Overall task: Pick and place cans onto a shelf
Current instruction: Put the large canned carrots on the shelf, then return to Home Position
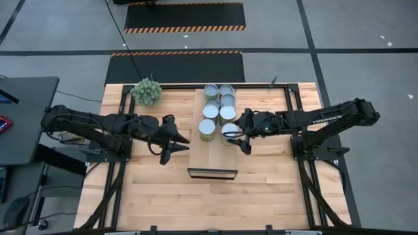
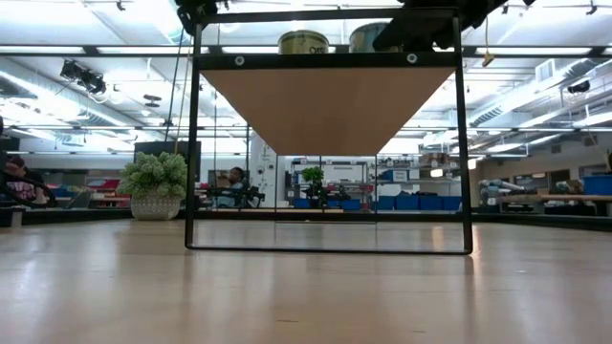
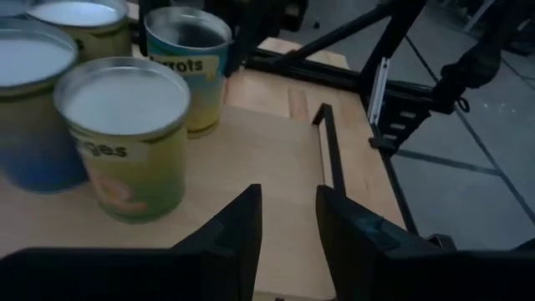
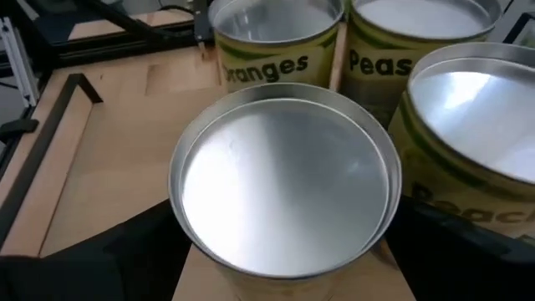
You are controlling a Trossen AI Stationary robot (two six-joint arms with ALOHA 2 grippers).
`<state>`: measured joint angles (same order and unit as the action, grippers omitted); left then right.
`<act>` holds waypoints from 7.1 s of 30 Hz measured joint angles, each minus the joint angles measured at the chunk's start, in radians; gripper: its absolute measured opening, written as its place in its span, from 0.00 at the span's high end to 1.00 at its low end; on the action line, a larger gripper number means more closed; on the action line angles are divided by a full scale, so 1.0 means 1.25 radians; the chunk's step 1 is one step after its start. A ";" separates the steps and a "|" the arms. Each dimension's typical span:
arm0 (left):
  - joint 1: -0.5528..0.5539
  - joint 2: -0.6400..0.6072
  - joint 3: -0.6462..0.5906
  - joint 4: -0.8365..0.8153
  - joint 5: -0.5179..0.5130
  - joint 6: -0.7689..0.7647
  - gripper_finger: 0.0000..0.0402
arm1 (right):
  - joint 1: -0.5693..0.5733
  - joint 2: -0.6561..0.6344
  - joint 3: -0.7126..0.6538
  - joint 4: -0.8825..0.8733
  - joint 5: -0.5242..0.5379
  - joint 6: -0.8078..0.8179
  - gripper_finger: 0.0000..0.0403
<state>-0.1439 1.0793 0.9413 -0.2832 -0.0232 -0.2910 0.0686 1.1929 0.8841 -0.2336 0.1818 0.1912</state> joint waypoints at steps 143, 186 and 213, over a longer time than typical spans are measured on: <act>0.341 -0.854 -0.746 0.247 -0.009 -0.454 0.70 | -0.064 -0.937 -0.664 0.125 0.293 0.458 0.48; 0.341 -0.853 -0.747 0.260 -0.020 -0.406 0.70 | -0.064 -0.934 -0.664 0.126 0.242 0.368 0.48; 0.341 -0.853 -0.748 0.259 -0.019 -0.406 0.70 | -0.064 -0.934 -0.664 0.126 0.242 0.368 0.48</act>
<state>0.2825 0.0128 0.0067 0.0410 -0.0475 -0.7982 -0.0112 0.0257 0.0540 -0.0761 0.4843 0.6514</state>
